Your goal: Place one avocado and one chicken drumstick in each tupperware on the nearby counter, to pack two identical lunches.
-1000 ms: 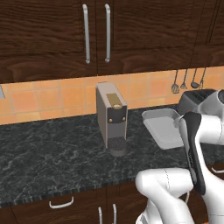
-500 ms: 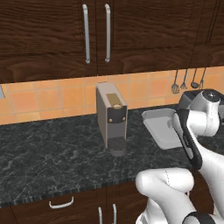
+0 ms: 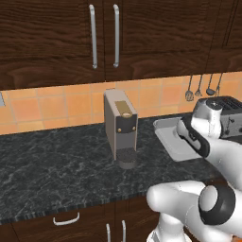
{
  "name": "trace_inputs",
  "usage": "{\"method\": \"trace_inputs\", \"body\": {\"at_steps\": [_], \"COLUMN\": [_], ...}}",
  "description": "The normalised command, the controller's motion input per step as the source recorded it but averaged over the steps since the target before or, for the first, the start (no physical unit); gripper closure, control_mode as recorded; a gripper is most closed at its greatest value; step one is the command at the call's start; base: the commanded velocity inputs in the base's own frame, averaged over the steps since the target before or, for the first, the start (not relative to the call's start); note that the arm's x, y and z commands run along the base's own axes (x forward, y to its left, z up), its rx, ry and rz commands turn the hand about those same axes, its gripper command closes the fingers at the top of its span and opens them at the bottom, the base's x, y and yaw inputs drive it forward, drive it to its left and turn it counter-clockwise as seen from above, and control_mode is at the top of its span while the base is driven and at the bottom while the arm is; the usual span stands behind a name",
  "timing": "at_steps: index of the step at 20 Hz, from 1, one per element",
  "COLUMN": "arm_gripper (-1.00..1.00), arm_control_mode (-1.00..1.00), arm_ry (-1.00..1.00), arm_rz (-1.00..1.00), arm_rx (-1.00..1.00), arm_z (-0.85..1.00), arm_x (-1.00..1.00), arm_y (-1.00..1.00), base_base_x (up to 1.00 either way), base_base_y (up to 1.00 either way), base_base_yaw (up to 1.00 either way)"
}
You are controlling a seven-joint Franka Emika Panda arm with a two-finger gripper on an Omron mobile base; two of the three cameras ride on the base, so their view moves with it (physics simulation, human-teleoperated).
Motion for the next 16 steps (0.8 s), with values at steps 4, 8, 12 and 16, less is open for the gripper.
{"method": "trace_inputs", "body": {"at_steps": [4, 8, 12, 16], "arm_gripper": [1.0, 1.0, 1.0, 1.0], "arm_control_mode": [-1.0, -1.0, -1.0, -1.0], "arm_ry": [0.0, 0.0, 0.0, 0.0], "arm_rz": [0.0, 0.0, 0.0, 0.0], "arm_rx": [0.0, 0.0, 0.0, 0.0], "arm_z": [-0.47, -0.29, -0.21, -0.3], "arm_x": [0.75, 0.58, 0.46, 0.34], "arm_y": [0.0, 0.0, -0.06, -0.21], "base_base_x": [0.0, 0.0, 0.0, 0.0], "base_base_y": [0.0, 0.0, 0.0, 0.0], "base_base_yaw": [0.0, 0.0, 0.0, 0.0]}}
